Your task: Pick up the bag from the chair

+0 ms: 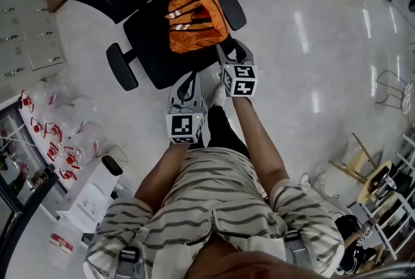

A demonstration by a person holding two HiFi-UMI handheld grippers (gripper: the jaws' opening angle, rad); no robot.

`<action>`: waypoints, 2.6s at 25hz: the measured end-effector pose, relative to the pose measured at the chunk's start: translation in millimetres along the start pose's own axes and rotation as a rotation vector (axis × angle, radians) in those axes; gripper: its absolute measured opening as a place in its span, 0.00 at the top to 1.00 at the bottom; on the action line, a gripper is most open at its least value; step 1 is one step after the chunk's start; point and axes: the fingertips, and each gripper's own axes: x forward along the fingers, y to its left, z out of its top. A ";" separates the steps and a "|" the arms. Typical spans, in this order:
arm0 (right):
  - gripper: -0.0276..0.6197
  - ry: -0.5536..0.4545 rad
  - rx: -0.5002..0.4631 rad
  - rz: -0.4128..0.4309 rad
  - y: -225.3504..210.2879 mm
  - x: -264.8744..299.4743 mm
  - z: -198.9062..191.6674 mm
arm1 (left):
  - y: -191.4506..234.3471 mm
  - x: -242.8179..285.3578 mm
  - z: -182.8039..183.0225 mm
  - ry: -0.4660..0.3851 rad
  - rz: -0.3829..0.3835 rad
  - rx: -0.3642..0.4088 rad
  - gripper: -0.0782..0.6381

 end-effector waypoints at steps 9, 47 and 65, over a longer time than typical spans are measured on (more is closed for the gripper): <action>0.59 0.037 -0.001 -0.013 -5.9 26.9 -3.4 | 4.0 4.9 -8.0 0.019 0.004 -0.006 0.86; 0.73 0.181 0.183 -0.058 -40.7 93.9 -42.9 | 26.5 4.8 -25.9 0.042 0.022 -0.068 0.86; 0.92 0.148 0.178 0.038 -24.1 89.2 -37.1 | 29.4 4.7 -23.1 0.029 0.038 -0.068 0.86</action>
